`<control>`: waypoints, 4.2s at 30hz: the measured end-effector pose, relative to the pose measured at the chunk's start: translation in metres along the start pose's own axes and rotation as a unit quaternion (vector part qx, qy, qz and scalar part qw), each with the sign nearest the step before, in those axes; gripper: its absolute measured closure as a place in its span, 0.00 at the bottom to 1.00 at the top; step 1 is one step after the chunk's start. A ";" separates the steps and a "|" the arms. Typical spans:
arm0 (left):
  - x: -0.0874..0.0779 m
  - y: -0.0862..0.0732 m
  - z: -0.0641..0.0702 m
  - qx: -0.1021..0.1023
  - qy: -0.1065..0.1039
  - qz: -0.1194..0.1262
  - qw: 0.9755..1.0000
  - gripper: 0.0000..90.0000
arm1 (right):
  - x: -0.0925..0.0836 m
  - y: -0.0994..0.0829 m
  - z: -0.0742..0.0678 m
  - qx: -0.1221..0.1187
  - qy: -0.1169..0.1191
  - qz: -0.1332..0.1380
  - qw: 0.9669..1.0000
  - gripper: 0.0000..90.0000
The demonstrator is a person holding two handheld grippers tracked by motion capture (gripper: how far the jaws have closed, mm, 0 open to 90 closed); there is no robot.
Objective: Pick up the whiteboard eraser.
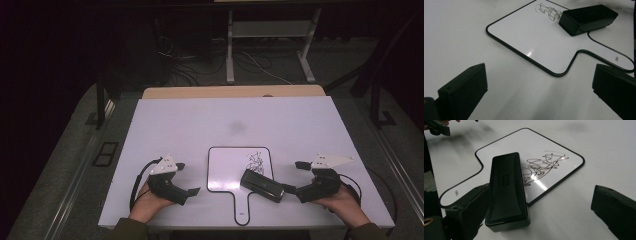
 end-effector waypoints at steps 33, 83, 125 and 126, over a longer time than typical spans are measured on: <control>0.000 -0.002 0.002 -0.006 -0.003 -0.003 1.000 0.00 | 0.018 0.020 -0.013 -0.015 0.029 -0.020 0.999 0.02; -0.001 -0.001 0.001 -0.004 -0.002 0.002 1.000 0.00 | 0.070 0.029 -0.038 -0.049 0.062 -0.102 0.992 0.02; -0.002 -0.002 0.000 -0.001 -0.002 0.000 1.000 0.00 | 0.075 -0.012 -0.045 -0.122 0.041 -0.212 0.969 0.34; -0.002 -0.001 0.000 -0.002 -0.002 0.001 1.000 0.00 | 0.075 -0.012 -0.045 -0.122 0.039 -0.212 0.969 0.35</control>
Point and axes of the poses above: each handheld gripper's, and its own axes: x roughly forward along the jaws, y roughly out of its top, z roughly to its right, the point moved 9 cm from there along x, roughly forward along the jaws, and after that the axes turned 11 degrees about z, right-handed, at the moved point
